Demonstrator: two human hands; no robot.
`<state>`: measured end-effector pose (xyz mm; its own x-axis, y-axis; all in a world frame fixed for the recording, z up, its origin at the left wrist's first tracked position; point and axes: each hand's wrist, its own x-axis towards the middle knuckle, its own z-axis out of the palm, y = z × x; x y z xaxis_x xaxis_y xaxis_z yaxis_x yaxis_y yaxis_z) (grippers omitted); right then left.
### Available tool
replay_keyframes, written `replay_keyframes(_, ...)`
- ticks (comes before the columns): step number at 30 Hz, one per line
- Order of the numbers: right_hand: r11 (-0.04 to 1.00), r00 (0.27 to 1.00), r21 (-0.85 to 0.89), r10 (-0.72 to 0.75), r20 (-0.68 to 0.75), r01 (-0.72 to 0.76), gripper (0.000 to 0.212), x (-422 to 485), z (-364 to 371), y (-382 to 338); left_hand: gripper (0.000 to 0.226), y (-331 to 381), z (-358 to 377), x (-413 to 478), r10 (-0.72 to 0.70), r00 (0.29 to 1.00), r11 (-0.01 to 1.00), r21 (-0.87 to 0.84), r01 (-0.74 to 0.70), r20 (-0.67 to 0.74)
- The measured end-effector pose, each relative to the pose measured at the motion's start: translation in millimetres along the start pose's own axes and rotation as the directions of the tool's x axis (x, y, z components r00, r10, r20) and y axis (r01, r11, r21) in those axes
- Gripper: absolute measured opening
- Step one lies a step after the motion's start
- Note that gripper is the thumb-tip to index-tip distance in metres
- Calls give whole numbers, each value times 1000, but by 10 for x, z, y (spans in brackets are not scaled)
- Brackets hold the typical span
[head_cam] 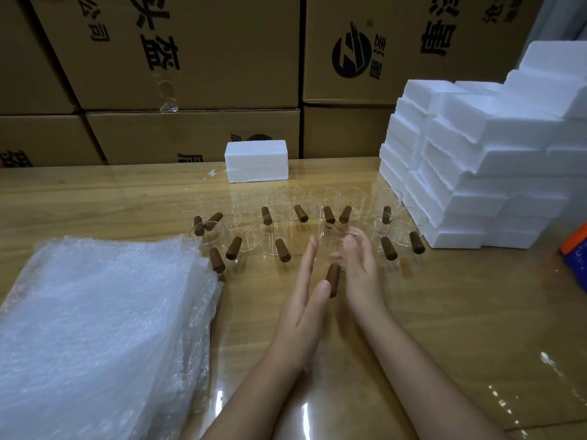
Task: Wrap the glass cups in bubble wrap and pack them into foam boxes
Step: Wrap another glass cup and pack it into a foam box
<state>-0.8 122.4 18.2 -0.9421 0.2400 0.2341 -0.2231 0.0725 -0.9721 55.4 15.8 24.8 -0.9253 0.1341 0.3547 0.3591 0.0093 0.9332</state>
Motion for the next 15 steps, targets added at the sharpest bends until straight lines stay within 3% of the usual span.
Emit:
replay_keyframes(5,999,999,-2,-47,18,47,47,-6,7,-70,82,-44,-15,14,54,998,991,126,-49,-37)
replay_keyframes(8,997,996,-43,-67,56,70,52,-52,35,-77,83,-61,-70,22,19,998,995,97,-13,-63)
replay_keyframes(12,993,987,-58,-99,126,107,61,-129,71,-69,57,-48,-135,40,-37,995,996,77,44,-98)
replay_keyframes(15,982,967,-99,-136,215,160,56,-225,128,-50,71,-23,-193,80,-63,989,998,-5,63,-132)
